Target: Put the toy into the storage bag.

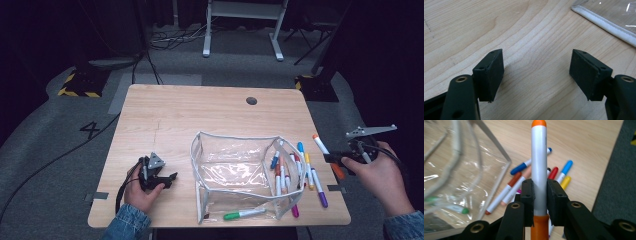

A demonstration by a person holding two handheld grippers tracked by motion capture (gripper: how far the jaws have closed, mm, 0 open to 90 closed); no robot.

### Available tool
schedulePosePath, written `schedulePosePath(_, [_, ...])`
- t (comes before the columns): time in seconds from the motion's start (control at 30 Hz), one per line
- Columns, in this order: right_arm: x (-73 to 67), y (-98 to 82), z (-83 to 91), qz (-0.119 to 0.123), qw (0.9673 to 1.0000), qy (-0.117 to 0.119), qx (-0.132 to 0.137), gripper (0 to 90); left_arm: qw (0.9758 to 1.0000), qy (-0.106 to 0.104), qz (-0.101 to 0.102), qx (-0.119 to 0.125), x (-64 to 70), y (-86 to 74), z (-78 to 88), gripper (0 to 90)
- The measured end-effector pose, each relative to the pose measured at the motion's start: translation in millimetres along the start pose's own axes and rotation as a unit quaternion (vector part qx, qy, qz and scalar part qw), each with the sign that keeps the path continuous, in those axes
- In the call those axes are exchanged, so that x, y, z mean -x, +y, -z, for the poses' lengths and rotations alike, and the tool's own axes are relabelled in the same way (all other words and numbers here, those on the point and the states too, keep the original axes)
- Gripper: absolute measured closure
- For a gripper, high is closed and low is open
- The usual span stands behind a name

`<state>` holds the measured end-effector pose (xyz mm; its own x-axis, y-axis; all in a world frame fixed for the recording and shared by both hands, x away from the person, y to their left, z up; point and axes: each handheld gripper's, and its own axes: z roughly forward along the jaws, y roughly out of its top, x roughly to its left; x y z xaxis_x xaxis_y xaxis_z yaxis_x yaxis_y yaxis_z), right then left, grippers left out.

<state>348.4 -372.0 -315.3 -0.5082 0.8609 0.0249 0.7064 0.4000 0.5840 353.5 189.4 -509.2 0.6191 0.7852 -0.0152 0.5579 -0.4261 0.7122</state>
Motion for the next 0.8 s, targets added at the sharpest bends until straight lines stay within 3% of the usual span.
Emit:
schedulePosePath(0.23, [-35.3,28.2,18.1,0.051,0.9981,0.028,0.021,76.9,1.0000,-0.001,0.001,0.000,0.0,0.0,-0.1,28.2])
schedulePosePath(0.3, [-38.7,30.8,19.4,0.055,0.9978,0.031,0.021,76.9,1.0000,-0.002,0.003,0.000,0.2,-0.1,-0.2,28.2])
schedulePosePath(0.33, [-48.7,38.5,22.5,0.069,0.9964,0.043,0.024,76.9,1.0000,-0.002,0.003,0.000,0.2,-0.1,-0.2,28.2])
schedulePosePath(0.47, [-66.2,50.7,24.2,0.101,0.9925,0.063,0.027,76.9,1.0000,-0.002,0.003,0.000,0.2,-0.1,-0.2,28.2])
schedulePosePath(0.8, [-116.2,75.8,15.3,0.169,0.9798,0.106,0.007,76.8,1.0000,-0.001,0.000,0.000,-0.2,0.1,0.0,28.2])
